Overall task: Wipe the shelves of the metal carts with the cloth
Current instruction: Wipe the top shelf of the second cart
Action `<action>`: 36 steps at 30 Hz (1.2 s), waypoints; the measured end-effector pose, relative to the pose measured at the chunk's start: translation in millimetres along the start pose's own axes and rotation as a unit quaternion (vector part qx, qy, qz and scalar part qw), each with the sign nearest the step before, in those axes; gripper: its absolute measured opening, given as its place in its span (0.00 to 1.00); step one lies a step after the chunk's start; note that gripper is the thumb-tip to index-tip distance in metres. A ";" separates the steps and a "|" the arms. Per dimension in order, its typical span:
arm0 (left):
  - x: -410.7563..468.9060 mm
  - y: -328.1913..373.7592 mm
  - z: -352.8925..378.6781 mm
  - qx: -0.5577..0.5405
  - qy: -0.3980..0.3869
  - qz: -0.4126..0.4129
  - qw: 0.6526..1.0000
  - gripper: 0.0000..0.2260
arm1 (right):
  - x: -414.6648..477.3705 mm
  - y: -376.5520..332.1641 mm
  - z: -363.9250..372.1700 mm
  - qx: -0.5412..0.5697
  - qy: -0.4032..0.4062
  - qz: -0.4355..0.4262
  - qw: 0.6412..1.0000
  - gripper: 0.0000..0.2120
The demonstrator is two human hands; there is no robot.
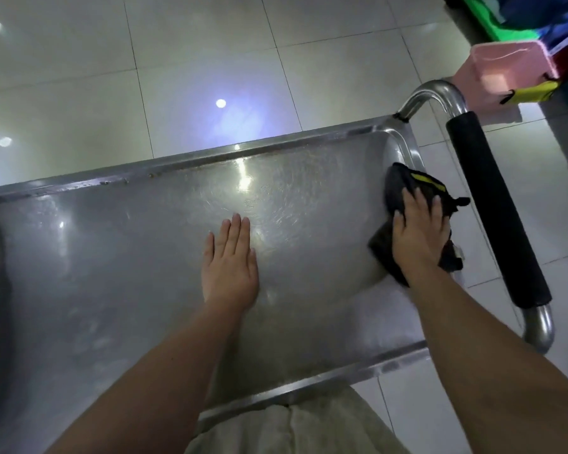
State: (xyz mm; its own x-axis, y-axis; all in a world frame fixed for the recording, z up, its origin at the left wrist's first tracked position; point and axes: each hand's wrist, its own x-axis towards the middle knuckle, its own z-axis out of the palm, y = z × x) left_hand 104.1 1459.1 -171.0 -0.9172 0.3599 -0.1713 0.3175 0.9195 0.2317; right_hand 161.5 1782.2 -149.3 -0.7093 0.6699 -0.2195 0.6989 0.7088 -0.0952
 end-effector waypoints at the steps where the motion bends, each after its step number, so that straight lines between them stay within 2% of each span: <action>1: 2.2 0.2 -0.8 0.001 0.000 -0.002 1.000 0.25 | 7.6 -4.9 -2.7 0.002 0.003 0.014 1.000 0.23; 4: 11.5 1.8 -3.4 0.002 -0.008 -0.009 1.000 0.25 | 23.9 -46.9 -2.2 0.006 -0.009 -0.008 1.000 0.24; 8: 17.8 5.6 -6.8 0.013 -0.020 -0.014 1.000 0.25 | 16.9 -124.0 10.5 -0.050 -0.033 -0.175 0.983 0.24; 11: 19.0 7.0 -9.0 0.016 -0.020 -0.013 1.000 0.25 | -17.0 -163.4 22.9 -0.068 -0.047 -0.304 0.949 0.24; 15: 16.9 7.5 -8.3 0.018 -0.012 -0.014 1.000 0.25 | -31.3 -153.9 27.6 -0.079 -0.068 -0.448 0.888 0.23; 16: 16.1 7.1 -7.8 0.017 -0.008 -0.014 1.000 0.25 | -18.0 -144.6 25.4 -0.084 -0.064 -0.458 0.883 0.23; 17: 15.4 7.0 -8.0 0.014 -0.006 -0.013 1.000 0.25 | -2.2 -133.4 23.0 -0.084 -0.062 -0.441 0.891 0.23; 18: 14.7 6.9 -8.6 0.012 -0.005 -0.012 1.000 0.25 | 15.8 -120.0 18.2 -0.071 -0.049 -0.394 0.915 0.24; 20: 14.5 7.4 -9.9 0.009 -0.003 -0.011 1.000 0.25 | 54.2 -85.4 3.2 -0.035 -0.006 -0.246 0.968 0.23; 21: 15.0 8.4 -10.6 0.009 -0.001 -0.010 1.000 0.25 | 71.0 -67.1 -4.4 -0.021 0.004 -0.176 0.984 0.23; 23: 17.0 10.2 -11.6 0.008 0.001 -0.009 1.000 0.25 | 95.2 -43.0 -17.1 0.001 0.010 -0.086 0.996 0.23; 26: 20.5 9.6 -11.8 0.012 -0.007 -0.009 1.000 0.25 | 113.5 -57.7 -22.1 0.016 0.004 -0.040 0.999 0.23; 28: 21.5 9.1 -11.3 0.020 -0.012 -0.011 1.000 0.25 | 114.8 -89.4 -17.3 0.009 0.001 -0.067 0.998 0.23; 31: 22.6 9.7 -11.1 0.024 -0.015 -0.010 1.000 0.25 | 94.1 -148.0 -1.5 -0.023 -0.011 -0.183 0.983 0.25; 33: 24.1 9.9 -10.3 0.029 -0.017 -0.009 0.999 0.25 | 59.4 -191.3 9.8 -0.031 -0.022 -0.272 0.962 0.25; 36: 24.3 8.5 -9.2 0.035 -0.020 -0.015 0.999 0.25 | 0.1 -241.1 23.9 -0.041 -0.064 -0.404 0.912 0.24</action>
State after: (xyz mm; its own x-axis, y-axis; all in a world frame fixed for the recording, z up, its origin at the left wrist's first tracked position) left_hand 82.3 1474.2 -164.5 -0.9167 0.3365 -0.2154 0.3071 0.9384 0.1586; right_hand -4.9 1606.1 -149.5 -0.9691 -0.1052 -0.2229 -0.0592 0.9772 -0.2039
